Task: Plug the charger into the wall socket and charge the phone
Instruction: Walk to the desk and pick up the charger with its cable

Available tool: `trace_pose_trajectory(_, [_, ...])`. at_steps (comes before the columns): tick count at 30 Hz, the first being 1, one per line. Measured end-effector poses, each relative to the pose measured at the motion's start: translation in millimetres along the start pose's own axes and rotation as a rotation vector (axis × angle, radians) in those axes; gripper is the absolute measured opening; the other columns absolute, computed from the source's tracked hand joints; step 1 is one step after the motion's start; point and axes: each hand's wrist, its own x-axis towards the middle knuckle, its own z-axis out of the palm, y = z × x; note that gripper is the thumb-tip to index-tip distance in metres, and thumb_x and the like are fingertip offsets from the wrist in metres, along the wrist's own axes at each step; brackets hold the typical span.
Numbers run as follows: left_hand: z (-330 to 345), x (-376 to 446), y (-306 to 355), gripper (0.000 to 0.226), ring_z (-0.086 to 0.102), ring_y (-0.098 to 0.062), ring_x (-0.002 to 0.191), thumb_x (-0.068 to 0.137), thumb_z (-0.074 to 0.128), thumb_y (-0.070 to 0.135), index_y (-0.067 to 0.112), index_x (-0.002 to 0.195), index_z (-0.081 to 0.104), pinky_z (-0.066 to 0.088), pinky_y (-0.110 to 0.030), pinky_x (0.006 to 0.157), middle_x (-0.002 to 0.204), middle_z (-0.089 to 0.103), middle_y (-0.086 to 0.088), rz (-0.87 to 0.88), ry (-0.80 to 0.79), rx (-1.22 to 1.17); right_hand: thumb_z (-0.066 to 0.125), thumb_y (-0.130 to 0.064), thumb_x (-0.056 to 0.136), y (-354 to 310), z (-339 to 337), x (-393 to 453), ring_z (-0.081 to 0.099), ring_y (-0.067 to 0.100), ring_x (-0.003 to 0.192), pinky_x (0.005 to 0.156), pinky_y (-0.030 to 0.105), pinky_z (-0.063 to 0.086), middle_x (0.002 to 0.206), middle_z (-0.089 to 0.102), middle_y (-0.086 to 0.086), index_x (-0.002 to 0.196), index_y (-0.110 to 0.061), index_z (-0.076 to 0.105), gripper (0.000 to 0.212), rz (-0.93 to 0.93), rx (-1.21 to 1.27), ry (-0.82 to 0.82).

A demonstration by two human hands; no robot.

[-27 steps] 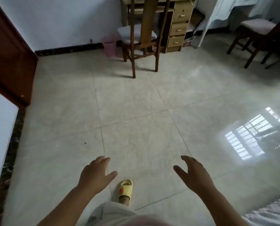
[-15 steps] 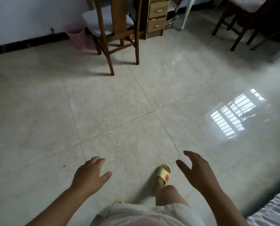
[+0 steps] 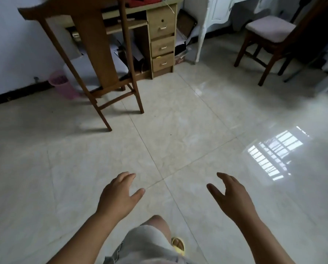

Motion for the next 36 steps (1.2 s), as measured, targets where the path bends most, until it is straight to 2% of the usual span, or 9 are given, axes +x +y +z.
trace_pose_trajectory(4, [-13.0,83.8,18.2,0.058,0.036,-0.015,0.134,0.089,0.051,0.047,0.02,0.138,0.037,0.035,-0.03,0.106,0.15,0.033,0.004,-0.053,-0.001,-0.017,0.055,-0.046,0.085,-17.3,-17.0,95.4,0.06,0.019,0.099,0.085,0.033,0.046,0.137,0.05,-0.002,0.132,-0.02,0.043,0.054,-0.043,-0.018,-0.052])
trace_pose_trajectory(9, [-33.9,197.1,11.9,0.058,0.042,-0.013,0.129,0.086,0.052,0.049,0.022,0.136,0.039,0.039,-0.03,0.102,0.147,0.036,0.004,-0.219,-0.069,-0.051,0.053,-0.048,0.086,-45.2,-49.5,238.3,0.06,0.017,0.1,0.085,0.029,0.045,0.138,0.049,-0.002,0.133,-0.021,0.042,0.056,-0.071,-0.07,-0.093])
trace_pose_trajectory(12, [-67.8,277.2,23.4,0.06,0.044,-0.013,0.128,0.086,0.052,0.051,0.024,0.137,0.036,0.04,-0.03,0.101,0.147,0.037,0.005,-0.26,-0.102,-0.032,0.053,-0.048,0.086,-71.6,-85.9,328.5,0.057,0.015,0.109,0.088,0.028,0.045,0.139,0.048,-0.004,0.134,-0.022,0.041,0.055,-0.083,-0.091,-0.096])
trace_pose_trajectory(15, [-109.1,364.6,58.9,0.06,0.043,-0.014,0.129,0.087,0.049,0.051,0.024,0.139,0.033,0.04,-0.029,0.101,0.147,0.037,0.005,-0.22,-0.092,0.04,0.054,-0.047,0.086,-95.2,-121.2,411.4,0.053,0.015,0.117,0.092,0.032,0.047,0.137,0.05,-0.004,0.133,-0.024,0.042,0.054,-0.103,-0.066,-0.055])
trace_pose_trajectory(20, [-156.6,516.4,159.9,0.061,0.046,-0.021,0.127,0.09,0.048,0.048,0.022,0.141,0.029,0.044,-0.033,0.097,0.145,0.043,-0.002,-0.064,-0.102,0.11,0.055,-0.046,0.085,-93.0,-166.7,529.7,0.057,0.02,0.113,0.09,0.037,0.05,0.131,0.057,0.0,0.128,-0.023,0.047,0.05,-0.027,-0.039,-0.017])
trace_pose_trajectory(24, [-163.7,618.0,245.5,0.059,0.042,-0.021,0.13,0.09,0.047,0.048,0.024,0.141,0.029,0.04,-0.032,0.1,0.147,0.041,-0.002,0.011,-0.102,0.091,0.056,-0.046,0.084,-80.3,-197.5,626.8,0.059,0.022,0.11,0.088,0.037,0.051,0.129,0.059,0.003,0.128,-0.022,0.048,0.05,0.013,-0.049,-0.035])
trace_pose_trajectory(30, [-189.3,729.6,337.9,0.058,0.043,-0.018,0.13,0.09,0.047,0.048,0.027,0.141,0.029,0.041,-0.032,0.1,0.146,0.042,0.002,-0.06,-0.105,-0.033,0.054,-0.046,0.086,-104.8,-260.0,783.9,0.056,0.021,0.115,0.09,0.034,0.049,0.131,0.057,0.003,0.131,-0.021,0.044,0.052,-0.074,-0.093,-0.123])
trace_pose_trajectory(36, [-257.1,830.1,353.2,0.059,0.043,-0.021,0.13,0.089,0.05,0.046,0.025,0.141,0.03,0.041,-0.036,0.104,0.145,0.043,0.0,-0.15,0.045,-0.093,0.053,-0.046,0.086,-192.1,-292.2,920.9,0.054,0.023,0.118,0.092,0.035,0.046,0.135,0.054,0.002,0.132,-0.02,0.043,0.054,-0.292,-0.143,-0.195])
